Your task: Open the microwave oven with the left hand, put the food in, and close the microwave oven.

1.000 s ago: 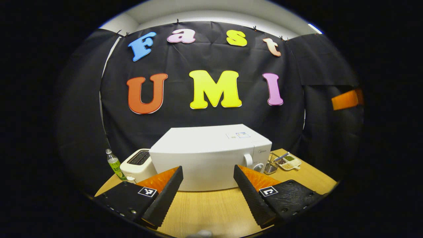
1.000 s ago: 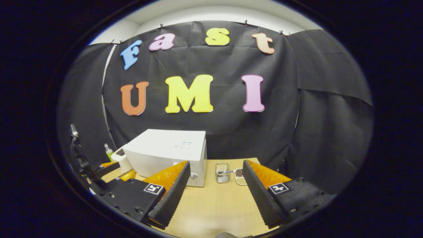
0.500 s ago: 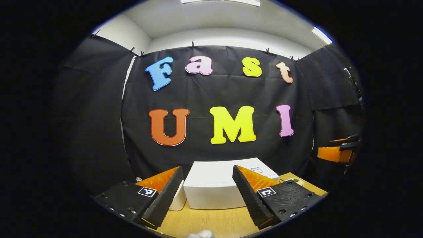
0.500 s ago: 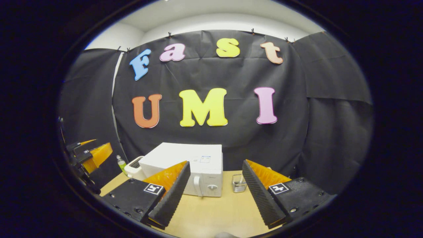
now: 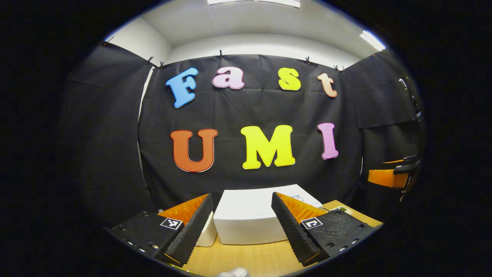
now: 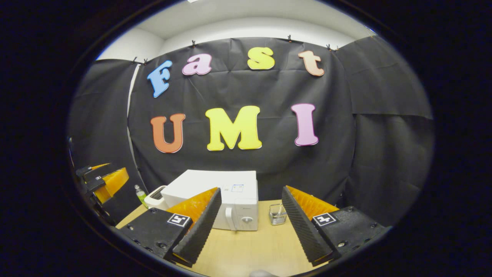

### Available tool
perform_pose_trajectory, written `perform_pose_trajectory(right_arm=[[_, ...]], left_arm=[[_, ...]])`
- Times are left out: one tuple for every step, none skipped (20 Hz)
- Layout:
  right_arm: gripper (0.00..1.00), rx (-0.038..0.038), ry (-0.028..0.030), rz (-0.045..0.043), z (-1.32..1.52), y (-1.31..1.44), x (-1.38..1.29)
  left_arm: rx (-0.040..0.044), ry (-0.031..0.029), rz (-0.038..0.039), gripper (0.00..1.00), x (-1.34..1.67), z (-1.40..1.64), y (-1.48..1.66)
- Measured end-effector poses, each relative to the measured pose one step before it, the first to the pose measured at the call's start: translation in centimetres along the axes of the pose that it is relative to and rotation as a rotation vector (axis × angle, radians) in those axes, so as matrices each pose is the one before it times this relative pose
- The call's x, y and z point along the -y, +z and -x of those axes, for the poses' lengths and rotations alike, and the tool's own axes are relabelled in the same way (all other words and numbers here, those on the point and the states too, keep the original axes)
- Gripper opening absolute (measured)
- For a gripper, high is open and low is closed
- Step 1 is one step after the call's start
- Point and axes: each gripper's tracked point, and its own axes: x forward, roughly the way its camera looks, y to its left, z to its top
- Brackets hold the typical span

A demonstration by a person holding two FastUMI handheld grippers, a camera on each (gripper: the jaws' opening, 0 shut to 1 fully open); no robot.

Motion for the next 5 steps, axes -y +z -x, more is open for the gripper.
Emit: perform_pose_trajectory(right_arm=[[1.00, 0.00570, -0.00486, 0.00515, -0.089, 0.127, 0.151], [0.92, 0.00376, -0.00309, 0.00522, 0.048, 0.079, 0.036], [0.92, 0.00077, -0.00036, 0.00270, 0.090, 0.045, -0.016], [1.00, 0.00082, -0.00067, -0.00023, -0.049, 0.022, 0.024], [1.00, -0.00231, -0.00043, -0.00203, 0.032, -0.055, -0.011]], left_arm=[[-0.00389, 0.00239, -0.00117, 0.96, -0.086, -0.013, -0.171], [-0.00263, -0.00053, -0.00246, 0.96, -0.100, -0.061, -0.029], [0.00015, -0.00273, -0.00100, 0.96, 0.049, 0.017, 0.060], [-0.00467, -0.00048, -0.00170, 0.96, 0.059, 0.038, -0.076], [-0.00255, -0.00080, 0.00021, 0.96, 0.079, -0.006, -0.165]])
